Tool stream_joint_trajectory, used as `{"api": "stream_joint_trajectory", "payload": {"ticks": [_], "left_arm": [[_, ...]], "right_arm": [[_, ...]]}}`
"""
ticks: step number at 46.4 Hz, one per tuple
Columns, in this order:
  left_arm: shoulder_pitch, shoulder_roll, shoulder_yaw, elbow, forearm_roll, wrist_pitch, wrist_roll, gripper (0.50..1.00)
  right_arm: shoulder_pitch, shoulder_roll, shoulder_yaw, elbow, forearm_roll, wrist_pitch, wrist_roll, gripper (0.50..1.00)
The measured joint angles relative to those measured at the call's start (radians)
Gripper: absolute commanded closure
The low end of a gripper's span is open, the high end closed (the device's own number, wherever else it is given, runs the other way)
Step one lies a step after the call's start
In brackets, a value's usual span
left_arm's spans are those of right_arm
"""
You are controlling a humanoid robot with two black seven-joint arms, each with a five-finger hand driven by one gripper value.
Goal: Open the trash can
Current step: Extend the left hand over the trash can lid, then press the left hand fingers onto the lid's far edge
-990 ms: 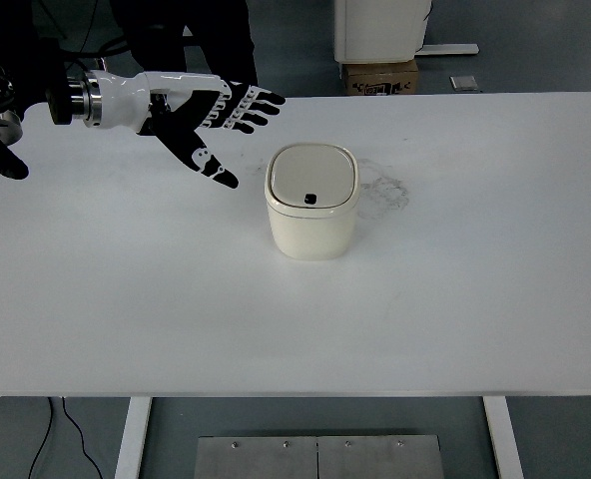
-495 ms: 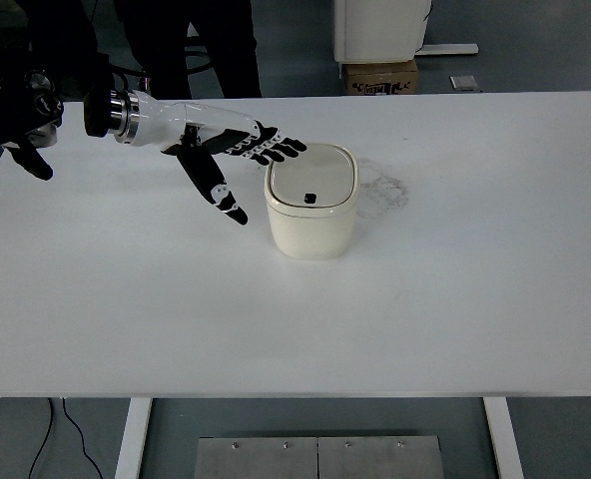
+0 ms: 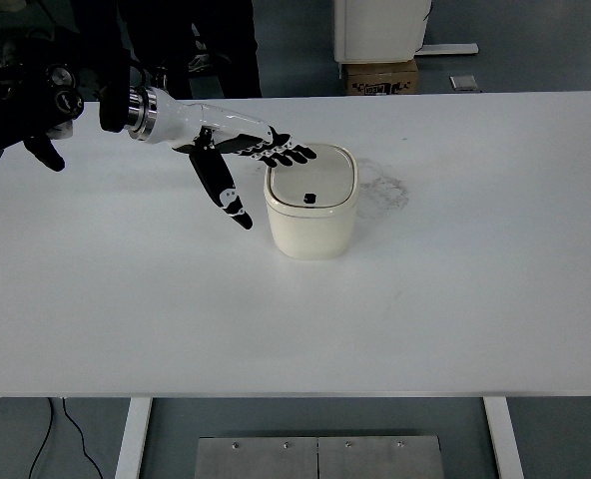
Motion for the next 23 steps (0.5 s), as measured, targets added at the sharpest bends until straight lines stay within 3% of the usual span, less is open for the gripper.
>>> {"api": "stream_joint_trajectory", "payload": {"ticks": [23], "left_arm": [[0.012,-0.017,0.031,0.002,0.000,0.000,0.000,0.500]], "right_arm": [[0.000,0.000,0.000,0.000,0.000,0.000,0.000,0.509]]}}
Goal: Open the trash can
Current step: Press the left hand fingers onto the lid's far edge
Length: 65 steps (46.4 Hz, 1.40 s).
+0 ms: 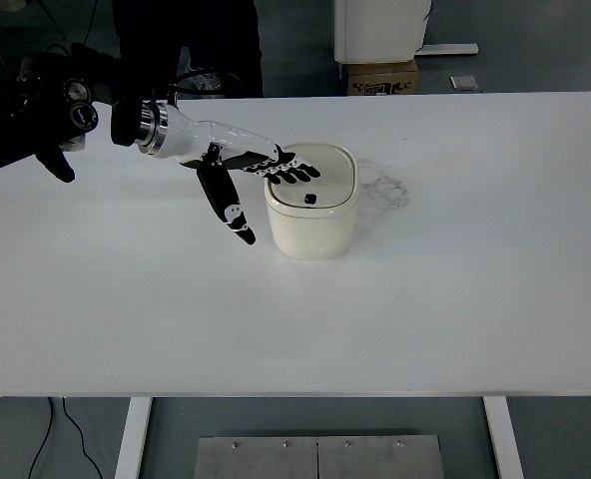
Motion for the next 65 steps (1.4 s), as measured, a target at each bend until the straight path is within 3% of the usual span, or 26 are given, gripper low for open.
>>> {"api": "stream_joint_trajectory", "payload": {"ticks": [65], "left_arm": [[0.011,-0.037,0.039,0.000,-0.001,0.001,-0.001,0.500]], "right_arm": [[0.000,0.000,0.000,0.000,0.000,0.000,0.000,0.509]]}}
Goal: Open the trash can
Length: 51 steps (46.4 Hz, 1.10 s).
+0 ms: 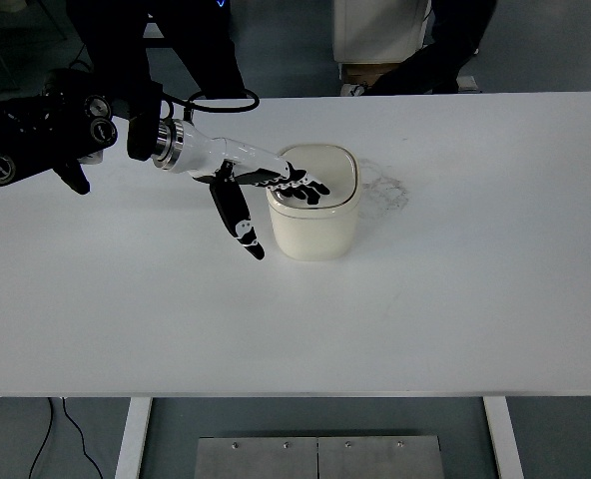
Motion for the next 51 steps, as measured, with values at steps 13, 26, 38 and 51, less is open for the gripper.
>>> {"api": "stream_joint_trajectory", "payload": {"ticks": [13,26,38,51], "left_arm": [[-0.005,0.001,0.009,0.000,0.000,0.000,0.000,0.500],[-0.033,0.012,0.003,0.011,-0.039,-0.003,0.003,0.500],[-0.058,0.015,-0.018,0.054,-0.166,-0.001,-0.001,0.500],[-0.052,0.023,-0.096,0.140,-0.397,0.000,-0.002,0.500]], "right_arm": [[0.000,0.000,0.000,0.000,0.000,0.000,0.000,0.509],[0.000,0.000,0.000,0.000,0.000,0.000,0.000,0.509],[0.000,0.000,0.000,0.000,0.000,0.000,0.000,0.509],[0.000,0.000,0.000,0.000,0.000,0.000,0.000,0.509]]}}
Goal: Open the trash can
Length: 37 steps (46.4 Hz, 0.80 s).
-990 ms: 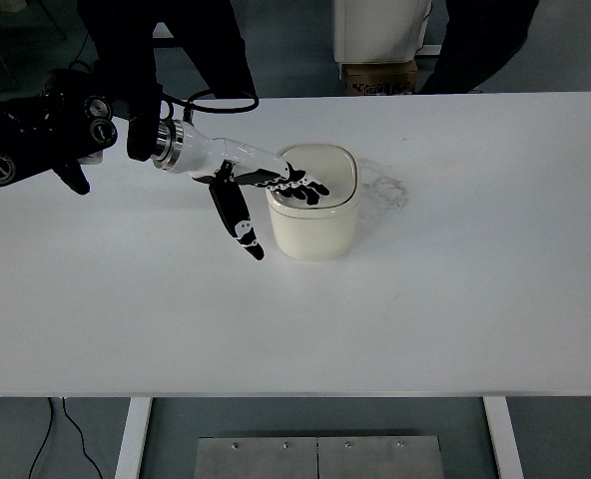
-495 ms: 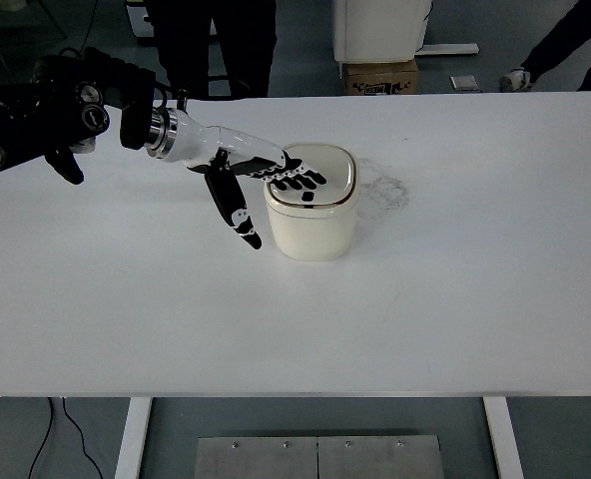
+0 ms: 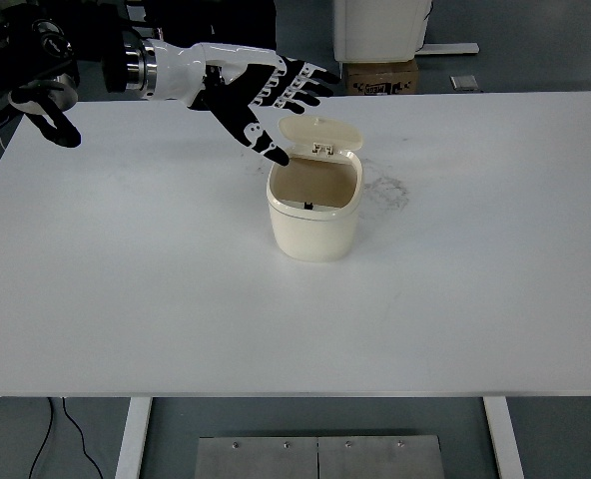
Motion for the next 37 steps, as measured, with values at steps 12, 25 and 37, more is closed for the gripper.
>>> {"api": "stream_joint_trajectory", "payload": {"ticks": [12,25,37], "left_arm": [[0.054,0.038,-0.048,0.026,-0.314,0.091,-0.004,0.500],[0.228,0.051,-0.246,0.064,-0.518,0.286,-0.015,0.500],[0.436,0.050,-0.521,0.199,-0.541,0.319,-0.014,0.500]], "right_arm": [[0.000,0.000,0.000,0.000,0.000,0.000,0.000,0.509],[0.000,0.000,0.000,0.000,0.000,0.000,0.000,0.509],[0.000,0.000,0.000,0.000,0.000,0.000,0.000,0.509]]}}
